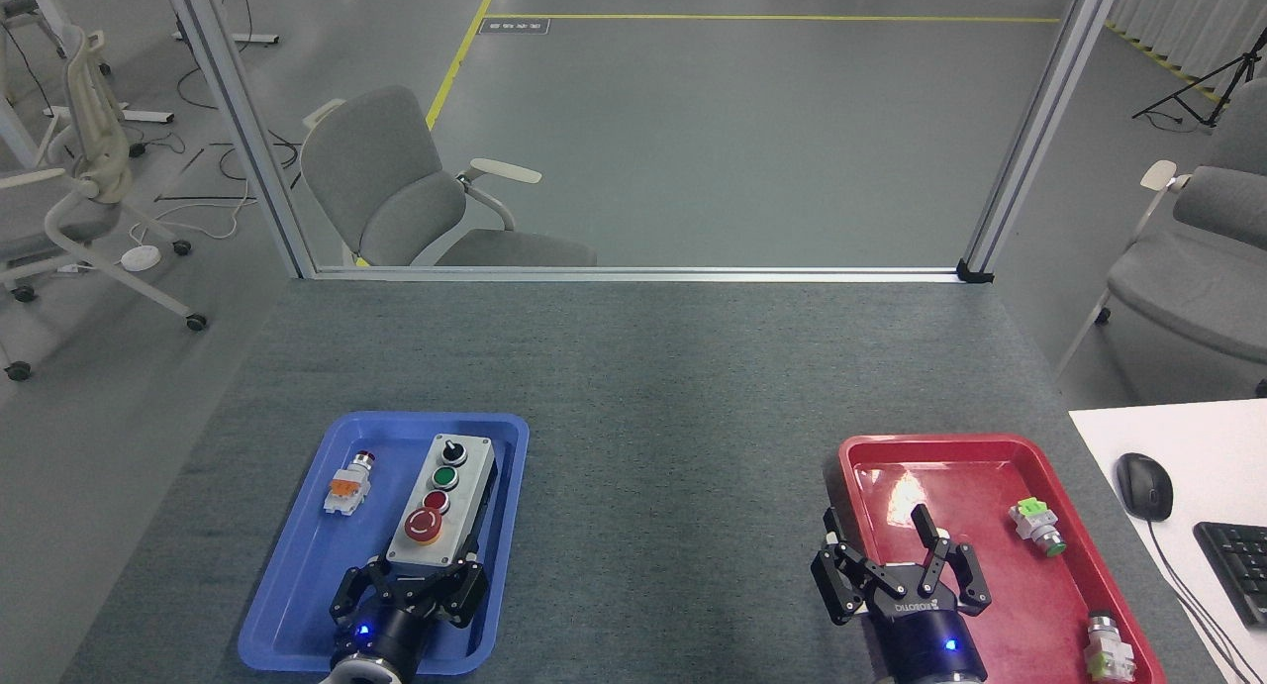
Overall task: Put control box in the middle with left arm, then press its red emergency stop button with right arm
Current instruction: 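Close the left gripper on the near end of the control box, then lift the control box with the left gripper out of the blue tray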
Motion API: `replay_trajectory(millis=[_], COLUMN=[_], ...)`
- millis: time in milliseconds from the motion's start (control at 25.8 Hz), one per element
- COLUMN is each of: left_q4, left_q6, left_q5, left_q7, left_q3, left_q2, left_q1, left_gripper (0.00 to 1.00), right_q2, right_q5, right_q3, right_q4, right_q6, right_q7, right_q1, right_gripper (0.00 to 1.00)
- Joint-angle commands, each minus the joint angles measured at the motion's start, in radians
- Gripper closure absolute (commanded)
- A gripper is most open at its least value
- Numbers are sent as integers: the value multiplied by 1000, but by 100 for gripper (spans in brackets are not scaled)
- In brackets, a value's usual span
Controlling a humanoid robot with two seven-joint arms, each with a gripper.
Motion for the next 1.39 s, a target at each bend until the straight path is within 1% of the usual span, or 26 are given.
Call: replay_trajectory(millis=[0, 155, 271, 387, 426, 503, 542, 619, 735, 774, 929, 1123, 1239, 1355], left_q4=[16, 22, 25, 43, 49, 51, 49, 48, 45, 42, 8, -167, -233, -314], left_q6=[2, 2, 4, 2, -1, -8, -13, -25, -61, -64, -65, -90, -91, -97], left_q5=[1, 0, -2, -2, -2, -2, -2, -2, 0, 0, 0, 0, 1, 3], left_q7=[-2, -2, -8, -11, -11, -14, -14, -14, -14, -14, -13, -17, -20, -43], left_q3=[-1, -3, -3, -3, -3, -3, -3, -4, -3, -3, 0, 10, 11, 0], left_q2=[-8, -11, -14, -14, -12, -9, -6, -2, 0, -2, 1, 15, 40, 41], left_q1=[-2, -16, -25, -34, -39, -44, -44, -44, -44, -45, -47, -17, -14, 19], left_gripper=[1, 1, 2, 13, 19, 30, 38, 59, 97, 100, 100, 100, 100, 100], right_q2=[5, 8, 14, 28, 28, 28, 28, 28, 28, 28, 28, 28, 29, 28], right_q5=[24, 25, 41, 50, 50, 50, 50, 50, 50, 50, 50, 50, 50, 50], right_q3=[-2, -2, -2, -3, -3, -3, -3, -5, -6, -6, -9, -9, -9, -9], right_q4=[0, 1, 4, 4, 4, 4, 4, 4, 4, 4, 4, 4, 4, 4], right_q6=[0, 0, 3, 3, 3, 3, 3, 3, 3, 3, 3, 0, 0, 2], right_q7=[0, 0, 0, 0, 0, 0, 0, 0, 0, 0, 0, 0, 0, 0], right_q1=[1, 6, 6, 4, 4, 4, 6, 6, 6, 6, 6, 6, 6, 6], right_gripper=[2, 2, 2, 2, 2, 2, 2, 2, 2, 2, 2, 2, 2, 2])
